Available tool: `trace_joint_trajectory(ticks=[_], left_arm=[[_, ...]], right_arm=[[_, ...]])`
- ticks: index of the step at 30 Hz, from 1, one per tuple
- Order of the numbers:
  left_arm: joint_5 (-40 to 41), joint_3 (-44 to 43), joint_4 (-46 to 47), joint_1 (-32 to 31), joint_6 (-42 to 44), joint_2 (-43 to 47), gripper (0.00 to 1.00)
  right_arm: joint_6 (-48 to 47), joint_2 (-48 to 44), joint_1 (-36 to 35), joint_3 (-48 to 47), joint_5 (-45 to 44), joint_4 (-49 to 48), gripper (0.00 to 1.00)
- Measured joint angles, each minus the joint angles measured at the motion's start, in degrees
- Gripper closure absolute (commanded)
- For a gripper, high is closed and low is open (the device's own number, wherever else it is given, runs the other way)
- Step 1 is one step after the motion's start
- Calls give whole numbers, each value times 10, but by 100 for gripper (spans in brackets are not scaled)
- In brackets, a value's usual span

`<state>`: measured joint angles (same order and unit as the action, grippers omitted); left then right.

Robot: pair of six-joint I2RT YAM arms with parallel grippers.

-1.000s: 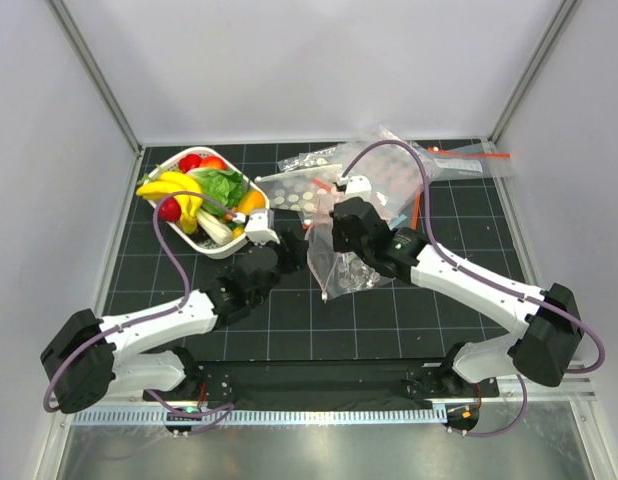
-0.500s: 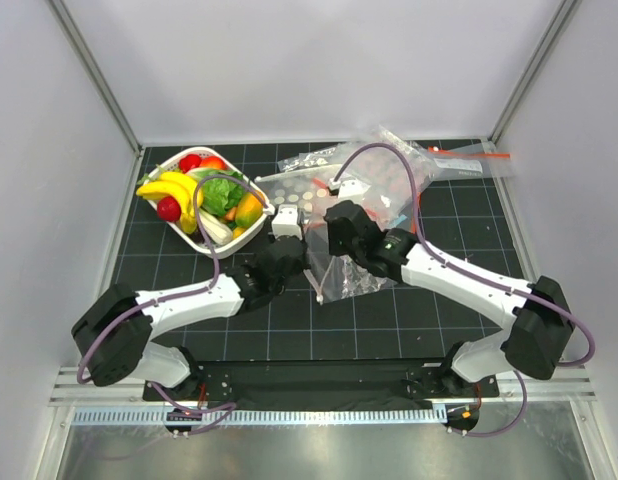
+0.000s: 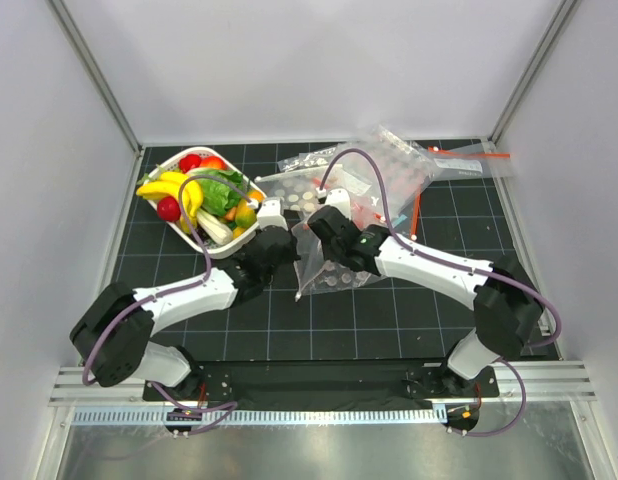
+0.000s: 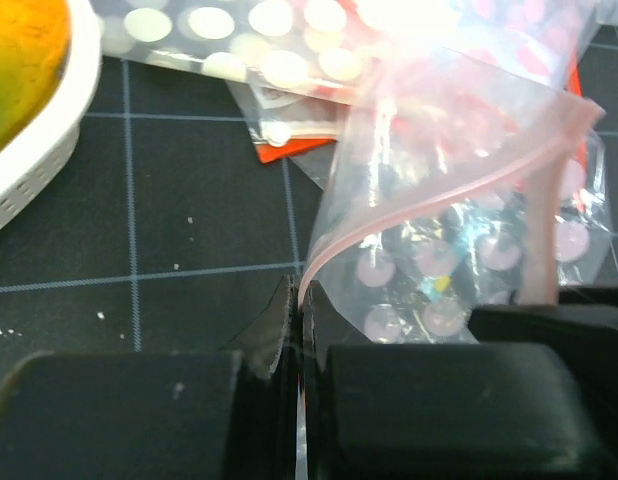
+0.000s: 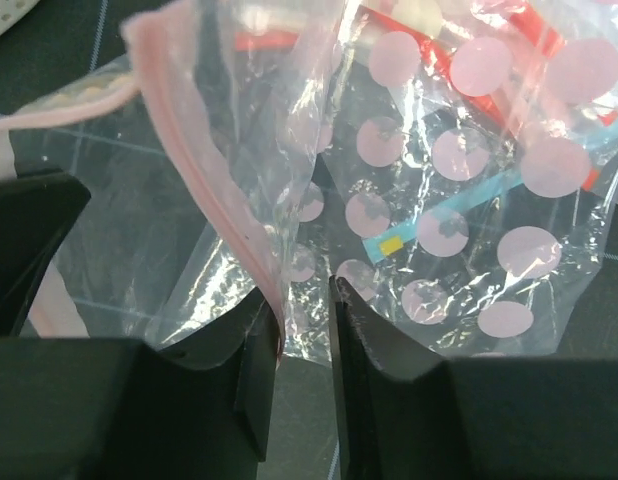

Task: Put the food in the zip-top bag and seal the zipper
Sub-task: Open the zipper of the food storage bag at the center of the board.

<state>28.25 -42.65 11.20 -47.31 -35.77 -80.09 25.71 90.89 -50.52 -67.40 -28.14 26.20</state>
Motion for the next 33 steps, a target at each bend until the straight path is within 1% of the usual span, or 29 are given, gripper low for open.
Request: trace_joint_trajectory(ticks=[1,2,8,12,17,21,24,25,27,28,29,30,33], left_arm=[[-9,4,3,8,-5,0,100],[-15,8,5,15,-11,0,100],[-46,24,20,19,-29,2,100],[-65,34,26,19,-44,12,100],[-77,37,29,19,-54,31,100],[-85,42,40,26,-64,45,100],[-94,45,44,32,-73,45,100],[-95,45,44,33,-74,45,100],[-99,45,44,35,-76,45,100],[-101,45,44,36,-76,45,100],[-101,45,44,37,-76,44,100],[-102,45,44,37,-76,43,100],[-103,45,48,40,-75,32,100]], right_arm=[[0,0,0,0,1,-1,61],[2,-1,0,0,3,-5,59],[3,-17,0,22,25,-48,53],[7,-30,0,43,47,-72,52],[14,-30,-2,44,57,-84,52],[17,-30,-7,44,61,-88,55],[19,-29,-10,44,65,-89,64],[19,-28,-11,44,65,-88,73],[19,-26,-11,43,62,-83,83],[19,-25,-11,42,58,-78,93],[19,-25,-11,39,50,-71,97],[18,-25,-11,37,43,-67,99],[12,-25,-11,20,3,-32,99]])
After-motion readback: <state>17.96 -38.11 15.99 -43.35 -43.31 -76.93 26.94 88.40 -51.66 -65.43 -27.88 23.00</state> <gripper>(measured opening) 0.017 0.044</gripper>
